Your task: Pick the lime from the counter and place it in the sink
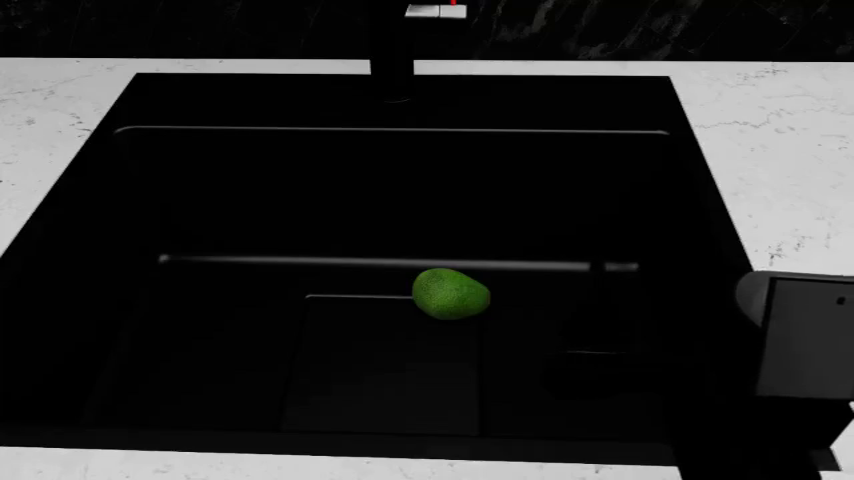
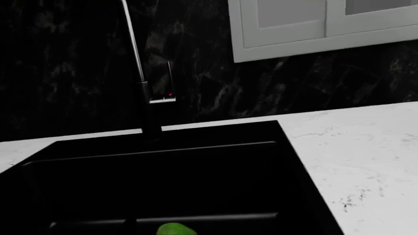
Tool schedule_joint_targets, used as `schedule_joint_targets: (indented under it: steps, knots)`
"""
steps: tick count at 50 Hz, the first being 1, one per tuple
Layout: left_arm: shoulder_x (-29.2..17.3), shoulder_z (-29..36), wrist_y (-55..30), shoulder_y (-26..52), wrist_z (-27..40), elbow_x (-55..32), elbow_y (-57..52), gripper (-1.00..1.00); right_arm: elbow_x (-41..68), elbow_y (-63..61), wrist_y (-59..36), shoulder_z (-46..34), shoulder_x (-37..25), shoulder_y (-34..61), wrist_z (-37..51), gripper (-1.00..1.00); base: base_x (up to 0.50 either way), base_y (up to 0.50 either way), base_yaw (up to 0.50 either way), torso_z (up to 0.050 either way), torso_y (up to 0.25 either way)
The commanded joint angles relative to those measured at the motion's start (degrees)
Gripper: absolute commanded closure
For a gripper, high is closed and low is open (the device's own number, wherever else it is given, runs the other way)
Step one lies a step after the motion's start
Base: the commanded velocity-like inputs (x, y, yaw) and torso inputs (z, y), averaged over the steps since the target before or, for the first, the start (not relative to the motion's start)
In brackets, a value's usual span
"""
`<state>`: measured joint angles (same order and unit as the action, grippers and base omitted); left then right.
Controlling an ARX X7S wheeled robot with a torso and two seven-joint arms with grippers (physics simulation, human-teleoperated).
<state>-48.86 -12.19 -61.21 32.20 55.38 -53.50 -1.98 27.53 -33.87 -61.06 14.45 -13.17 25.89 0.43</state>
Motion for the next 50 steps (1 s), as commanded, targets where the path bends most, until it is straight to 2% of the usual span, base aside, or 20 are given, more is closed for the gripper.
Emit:
schedule_joint_targets:
  steps: [1, 11, 22, 40, 41, 50]
  knots:
    - [0.7, -0.8, 2.4, -3.4, -1.4, 1.1, 2.9, -1.0, 0.5, 0.5, 0.5, -0.5, 0.2, 0.0, 0.0, -1.0, 0.0, 0.0, 0.0, 0.0, 0.0]
    - [1.9, 0.0, 5.7, -4.3, -4.5, 2.5, 6.0, -1.0, 0.6, 1.5, 1.8, -0.7, 0.3, -0.7, -0.3, -1.0, 0.0, 0.0, 0.0, 0.0, 0.0]
    - [3.1, 3.4, 9.5, -1.2, -8.1, 5.2, 9.9, -1.0, 0.9, 2.0, 2.3, -0.9, 0.2, -0.9, -0.2, -1.0, 0.0, 0.0, 0.0, 0.0, 0.0]
    - [3.2, 1.8, 10.2, -1.2, -6.1, 5.7, 11.1, -1.0, 1.7, 2.5, 3.0, -0.6, 0.2, -1.2, 0.1, -1.0, 0.0, 0.0, 0.0, 0.0, 0.0]
    - [3.3, 1.3, 9.6, -1.2, -5.3, 5.3, 10.6, 1.0, 1.7, 2.6, 3.1, -0.6, 0.2, -1.3, 0.0, -1.0, 0.0, 0.0, 0.0, 0.0, 0.0]
    - [3.6, 2.0, 8.8, 0.0, -3.0, 5.8, 8.7, 1.0, 2.1, 2.6, 3.4, -0.2, 0.1, -1.8, 0.2, -1.0, 0.0, 0.0, 0.0, 0.0, 0.0]
